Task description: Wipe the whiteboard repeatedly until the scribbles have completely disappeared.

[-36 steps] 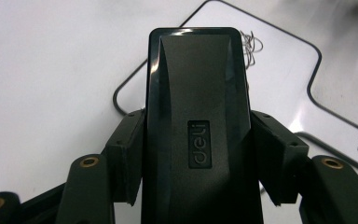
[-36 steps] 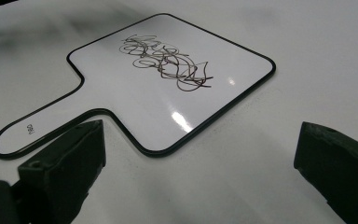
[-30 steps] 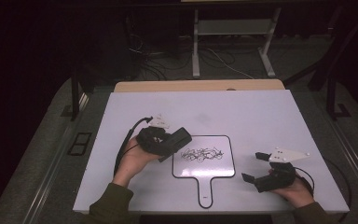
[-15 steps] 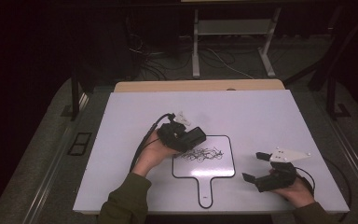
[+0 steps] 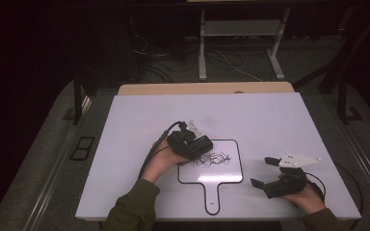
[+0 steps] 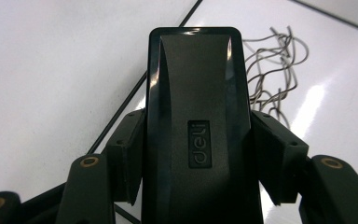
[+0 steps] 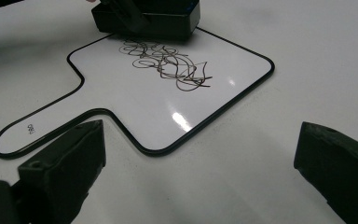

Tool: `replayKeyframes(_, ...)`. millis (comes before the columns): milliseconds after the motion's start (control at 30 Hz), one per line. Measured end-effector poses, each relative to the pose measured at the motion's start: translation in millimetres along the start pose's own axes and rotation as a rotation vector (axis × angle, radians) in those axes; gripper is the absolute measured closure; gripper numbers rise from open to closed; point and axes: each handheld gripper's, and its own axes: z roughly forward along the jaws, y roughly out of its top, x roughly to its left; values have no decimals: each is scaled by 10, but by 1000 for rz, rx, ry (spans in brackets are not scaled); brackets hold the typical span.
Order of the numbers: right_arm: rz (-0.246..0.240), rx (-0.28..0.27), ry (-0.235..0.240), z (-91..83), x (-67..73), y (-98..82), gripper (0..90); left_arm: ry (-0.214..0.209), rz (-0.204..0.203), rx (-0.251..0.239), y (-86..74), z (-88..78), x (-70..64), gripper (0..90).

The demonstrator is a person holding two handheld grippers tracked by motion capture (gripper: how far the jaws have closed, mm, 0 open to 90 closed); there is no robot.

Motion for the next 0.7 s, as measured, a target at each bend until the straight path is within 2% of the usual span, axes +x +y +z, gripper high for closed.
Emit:
replayKeyframes(167,-1,0,0,-3,-3,-2,9,4,-25,0,-37,22,23,395)
replayKeyframes(300,-2,-1,-1,-6,-6,-2,9,18,-5,24,-51,50,24,395)
replayKeyframes(533,-2,-1,-3,-5,-6,-2,9,8,-8,24,-56,63,5,394)
replayKeyframes(700,-3,0,-3,-5,-5,-2,9,-3,8,23,-47,70,-38,395)
